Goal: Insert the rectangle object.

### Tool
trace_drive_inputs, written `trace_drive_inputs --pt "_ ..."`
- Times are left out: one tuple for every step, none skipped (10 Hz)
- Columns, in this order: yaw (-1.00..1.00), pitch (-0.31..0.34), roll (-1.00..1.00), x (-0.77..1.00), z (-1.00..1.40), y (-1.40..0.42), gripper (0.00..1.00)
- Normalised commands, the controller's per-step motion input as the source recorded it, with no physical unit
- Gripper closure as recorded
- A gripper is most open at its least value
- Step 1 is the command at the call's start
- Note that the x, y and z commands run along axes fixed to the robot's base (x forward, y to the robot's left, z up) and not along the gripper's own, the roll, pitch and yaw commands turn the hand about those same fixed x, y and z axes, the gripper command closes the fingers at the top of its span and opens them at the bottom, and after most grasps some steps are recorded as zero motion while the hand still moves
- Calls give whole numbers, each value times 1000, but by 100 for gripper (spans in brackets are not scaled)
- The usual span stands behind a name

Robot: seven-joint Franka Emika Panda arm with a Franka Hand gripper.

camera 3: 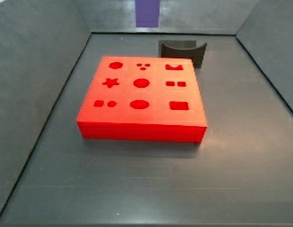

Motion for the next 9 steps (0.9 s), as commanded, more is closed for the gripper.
trace_drive_inputs --pt "-234 0 -124 251 -143 9 100" --pt "-494 0 -367 663 -151 69 100" --pt "-446 -23 -310 714 -417 54 100" --pt "-291 0 -177 900 -663 0 100" --pt "0 67 -156 1000 -686 -37 100" --pt "123 130 -137 937 -671 -120 100" --pt "260 163 -13 809 -777 -214 100" --pt "220 191 250 691 -423 -226 100" --pt "166 187 300 657 -394 -277 100"
